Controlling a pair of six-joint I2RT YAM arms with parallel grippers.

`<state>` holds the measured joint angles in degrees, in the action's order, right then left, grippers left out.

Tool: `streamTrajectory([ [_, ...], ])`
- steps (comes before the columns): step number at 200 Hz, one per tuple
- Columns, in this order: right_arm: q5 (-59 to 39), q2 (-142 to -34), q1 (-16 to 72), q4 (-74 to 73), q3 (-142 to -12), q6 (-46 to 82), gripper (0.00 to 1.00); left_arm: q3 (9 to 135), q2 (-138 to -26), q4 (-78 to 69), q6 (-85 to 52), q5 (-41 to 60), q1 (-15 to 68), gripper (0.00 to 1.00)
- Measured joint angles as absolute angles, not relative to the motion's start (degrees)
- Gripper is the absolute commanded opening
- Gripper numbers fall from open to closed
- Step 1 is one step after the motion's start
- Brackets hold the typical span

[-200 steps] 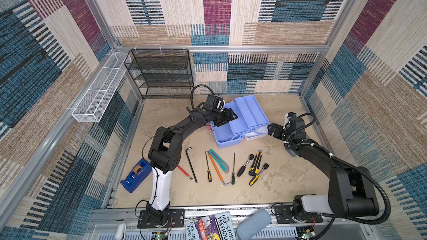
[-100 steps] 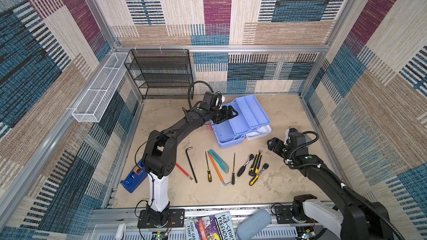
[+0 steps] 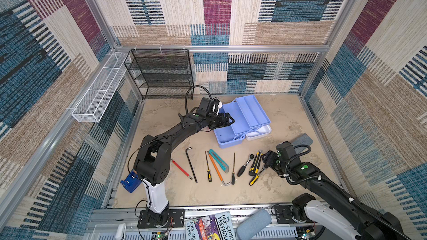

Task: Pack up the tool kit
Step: 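Lower the right gripper onto the silver ratchet beside the yellow knife and grasp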

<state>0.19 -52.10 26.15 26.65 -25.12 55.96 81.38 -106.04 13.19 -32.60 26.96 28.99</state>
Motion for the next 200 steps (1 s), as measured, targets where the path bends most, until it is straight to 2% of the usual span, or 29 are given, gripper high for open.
streamTrajectory([
  [68,3.2,-55.5,35.0,31.4,-25.3,64.9,0.57,75.0,-104.7,8.4,-32.4,27.6,27.5,0.85],
  [95,3.6,-59.4,37.1,31.9,-26.0,66.5,0.44,73.1,-104.3,6.7,-32.6,28.8,26.9,0.84],
  [132,4.3,-62.4,37.6,31.9,-26.1,67.4,0.36,70.9,-103.6,4.9,-32.9,30.3,25.7,0.84],
  [177,5.6,-64.8,37.7,30.7,-27.0,67.6,0.38,69.9,-103.2,3.7,-32.9,31.1,24.6,0.84],
  [200,6.1,-67.0,36.6,29.2,-27.6,66.1,0.29,69.6,-102.9,3.6,-33.0,31.7,24.4,0.83],
])
